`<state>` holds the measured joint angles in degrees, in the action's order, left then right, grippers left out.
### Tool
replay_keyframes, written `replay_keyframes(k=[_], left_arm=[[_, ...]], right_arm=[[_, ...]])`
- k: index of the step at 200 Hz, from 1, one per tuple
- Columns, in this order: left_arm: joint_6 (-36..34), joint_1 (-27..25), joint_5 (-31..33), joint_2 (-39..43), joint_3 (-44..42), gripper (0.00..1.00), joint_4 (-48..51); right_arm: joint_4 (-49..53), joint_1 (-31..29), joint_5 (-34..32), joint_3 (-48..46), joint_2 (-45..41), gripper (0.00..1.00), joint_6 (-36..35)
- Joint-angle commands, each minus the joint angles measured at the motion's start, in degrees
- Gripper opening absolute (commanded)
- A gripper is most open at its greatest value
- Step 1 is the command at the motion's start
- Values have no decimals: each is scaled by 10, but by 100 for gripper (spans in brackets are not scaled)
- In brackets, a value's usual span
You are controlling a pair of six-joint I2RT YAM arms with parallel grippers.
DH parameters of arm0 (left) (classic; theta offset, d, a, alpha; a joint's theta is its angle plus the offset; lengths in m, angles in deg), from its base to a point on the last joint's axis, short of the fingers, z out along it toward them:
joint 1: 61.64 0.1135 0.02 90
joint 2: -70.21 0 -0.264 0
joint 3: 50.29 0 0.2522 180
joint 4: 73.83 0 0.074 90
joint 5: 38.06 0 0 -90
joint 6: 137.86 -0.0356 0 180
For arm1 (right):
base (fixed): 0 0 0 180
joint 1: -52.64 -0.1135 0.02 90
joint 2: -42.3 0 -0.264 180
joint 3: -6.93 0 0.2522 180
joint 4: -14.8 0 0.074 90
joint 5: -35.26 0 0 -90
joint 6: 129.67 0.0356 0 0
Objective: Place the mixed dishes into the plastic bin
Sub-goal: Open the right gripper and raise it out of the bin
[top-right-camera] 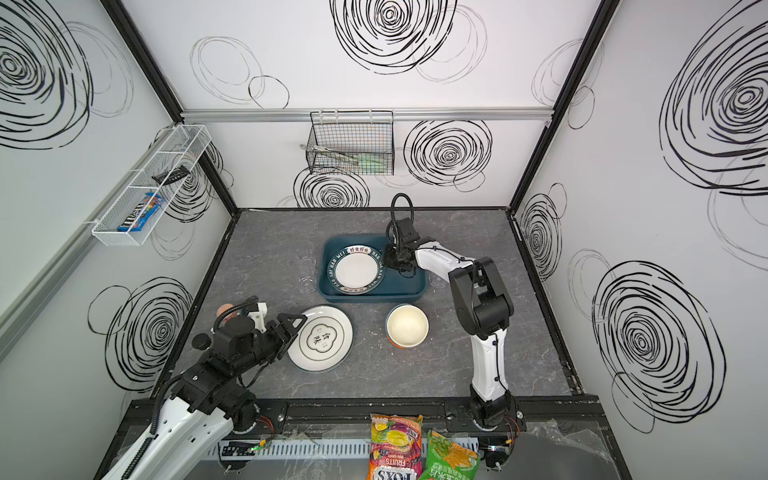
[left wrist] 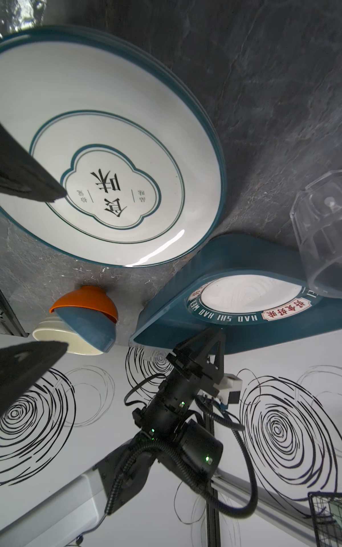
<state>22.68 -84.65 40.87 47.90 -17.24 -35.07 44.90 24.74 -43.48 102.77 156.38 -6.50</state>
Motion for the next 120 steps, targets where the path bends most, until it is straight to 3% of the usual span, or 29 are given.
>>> replay_keyframes(k=[1, 120], left_arm=[[-18, 5, 20, -7, 25, 77, 24], [-37, 4, 120, -54, 66, 73, 170]], right_arm=[[14, -6, -2, -16, -60, 39, -11], [49, -67, 90, -124, -240, 39, -68]])
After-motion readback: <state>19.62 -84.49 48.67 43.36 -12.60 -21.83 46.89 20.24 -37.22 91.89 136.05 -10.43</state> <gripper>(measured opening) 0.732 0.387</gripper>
